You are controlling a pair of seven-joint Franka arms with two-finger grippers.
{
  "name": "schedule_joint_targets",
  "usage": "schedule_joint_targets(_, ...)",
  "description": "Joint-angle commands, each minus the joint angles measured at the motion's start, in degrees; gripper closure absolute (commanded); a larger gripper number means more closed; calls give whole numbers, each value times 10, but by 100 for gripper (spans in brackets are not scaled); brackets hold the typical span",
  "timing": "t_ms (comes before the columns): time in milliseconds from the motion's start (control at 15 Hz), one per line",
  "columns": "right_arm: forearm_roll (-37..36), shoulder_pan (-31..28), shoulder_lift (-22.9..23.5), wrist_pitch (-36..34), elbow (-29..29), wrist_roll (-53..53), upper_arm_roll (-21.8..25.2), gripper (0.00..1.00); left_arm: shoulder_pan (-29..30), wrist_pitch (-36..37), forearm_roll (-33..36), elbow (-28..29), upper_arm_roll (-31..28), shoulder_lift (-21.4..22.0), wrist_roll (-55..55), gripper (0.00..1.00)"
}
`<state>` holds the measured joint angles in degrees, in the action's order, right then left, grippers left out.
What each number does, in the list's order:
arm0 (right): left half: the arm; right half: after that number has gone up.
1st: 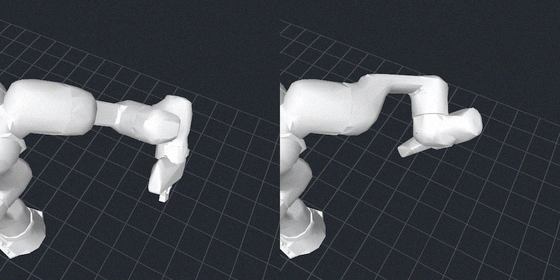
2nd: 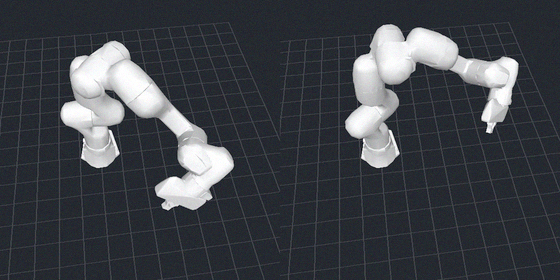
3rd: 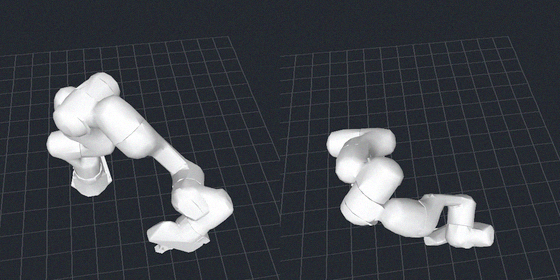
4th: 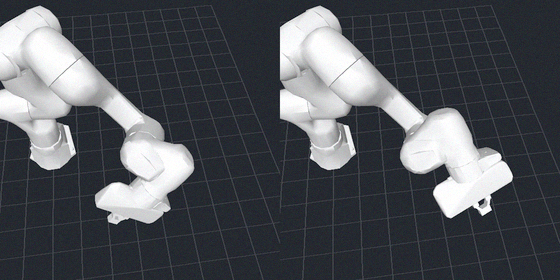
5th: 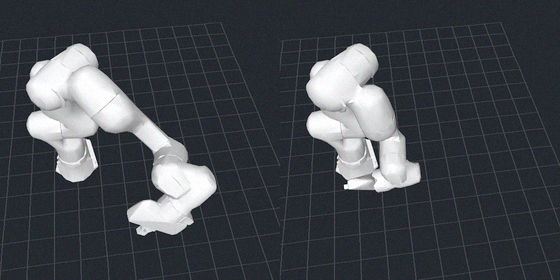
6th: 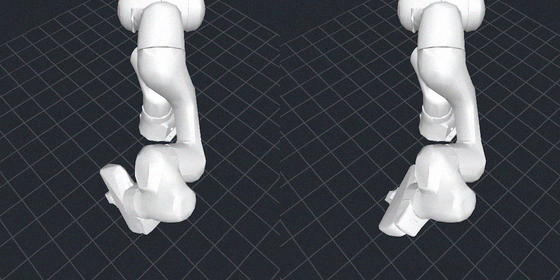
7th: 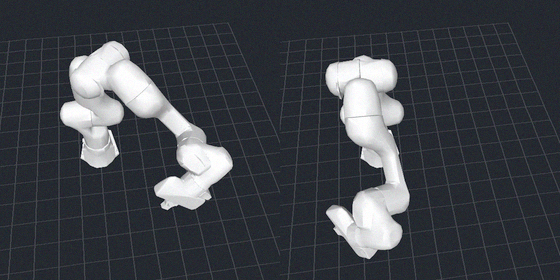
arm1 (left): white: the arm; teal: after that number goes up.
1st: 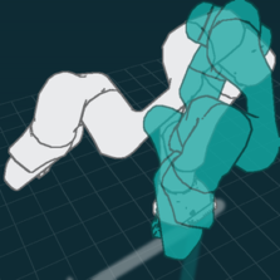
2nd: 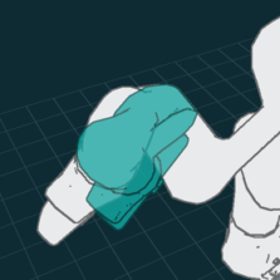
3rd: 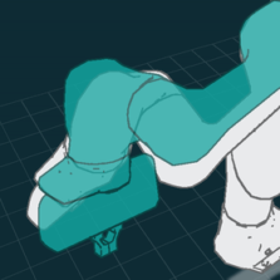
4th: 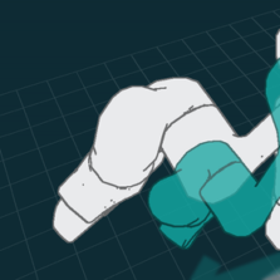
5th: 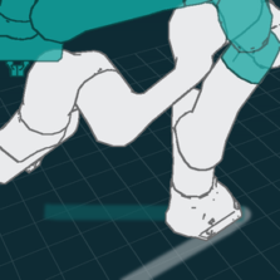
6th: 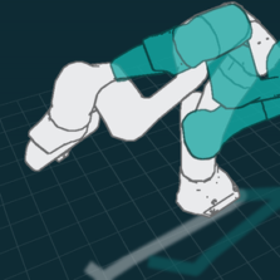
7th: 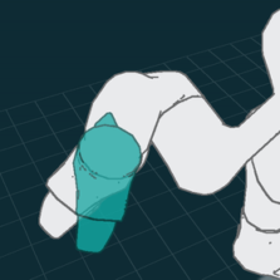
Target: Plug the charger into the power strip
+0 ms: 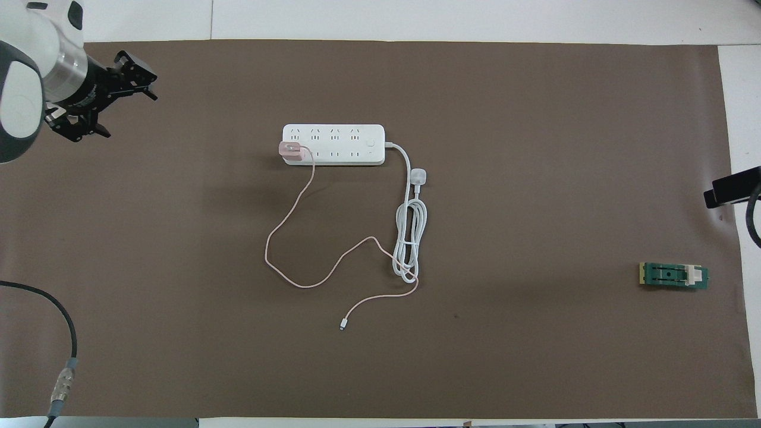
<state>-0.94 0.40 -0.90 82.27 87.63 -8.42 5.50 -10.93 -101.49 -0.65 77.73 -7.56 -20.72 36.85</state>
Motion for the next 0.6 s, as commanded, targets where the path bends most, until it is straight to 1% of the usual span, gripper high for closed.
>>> schedule_joint_targets(0, -2, -2, -11, -2, 12, -12, -1, 0, 39, 25, 6, 10, 5, 24, -142, 0)
schedule_joint_targets(133, -2, -2, -11, -2, 12, -12, -1, 0, 49, 31, 6, 9, 4, 30, -216, 0)
schedule_joint_targets(267, -2, -2, -11, -2, 12, -12, -1, 0, 57, 44, 6, 11, 4, 52, -272, 0)
schedule_joint_targets(333, -2, -2, -11, -2, 12, -12, -1, 0, 60, 56, 6, 9, 4, 59, -288, 0)
schedule_joint_targets(533, -2, -2, -11, -2, 12, -12, -1, 0, 69, 61, 5, 8, 3, 74, -294, 0)
